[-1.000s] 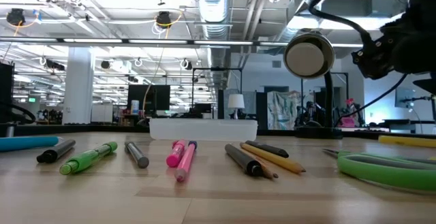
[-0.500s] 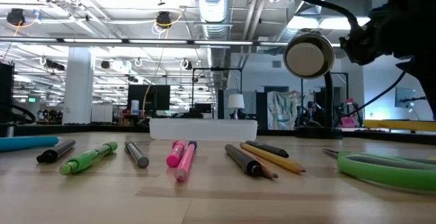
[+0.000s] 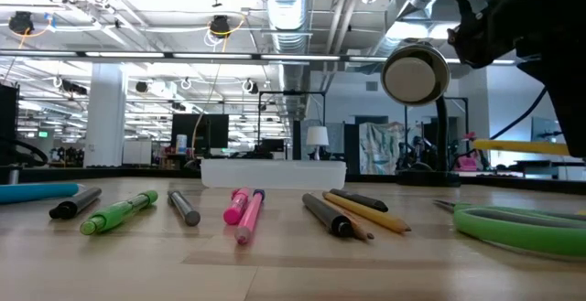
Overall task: Pick & place school supplies into a supply box
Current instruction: Put the right yellow pen into the supply box
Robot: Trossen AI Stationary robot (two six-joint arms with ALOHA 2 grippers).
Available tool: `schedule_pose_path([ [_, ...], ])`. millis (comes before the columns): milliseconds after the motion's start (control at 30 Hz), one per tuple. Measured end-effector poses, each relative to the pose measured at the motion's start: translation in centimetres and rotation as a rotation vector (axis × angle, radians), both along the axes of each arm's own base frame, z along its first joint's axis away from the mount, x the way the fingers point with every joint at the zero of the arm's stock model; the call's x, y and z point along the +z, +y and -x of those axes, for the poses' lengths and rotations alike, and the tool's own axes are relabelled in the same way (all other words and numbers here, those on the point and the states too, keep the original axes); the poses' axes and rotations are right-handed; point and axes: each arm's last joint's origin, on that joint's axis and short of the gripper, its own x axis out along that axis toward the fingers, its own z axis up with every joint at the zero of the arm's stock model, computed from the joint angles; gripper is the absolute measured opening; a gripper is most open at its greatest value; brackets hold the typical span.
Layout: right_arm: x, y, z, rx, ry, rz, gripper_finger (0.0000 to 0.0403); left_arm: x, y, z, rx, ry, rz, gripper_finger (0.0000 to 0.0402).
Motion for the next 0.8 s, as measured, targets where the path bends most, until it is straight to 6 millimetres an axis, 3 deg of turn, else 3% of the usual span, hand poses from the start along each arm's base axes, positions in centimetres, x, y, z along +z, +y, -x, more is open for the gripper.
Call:
schedule_pose_path([
  [533, 0.1, 0.0, -0.1, 0.0, -0.005, -0.004, 0.0017, 0.0, 0.0, 0.0, 0.0, 0.0, -0.001, 0.0153],
  [800, 1.8, -0.6, 0.2, -0.01, -0.077, 0.001, 0.0017, 0.0, 0.0, 0.0, 0.004, 0.001, -0.005, 0.0153],
])
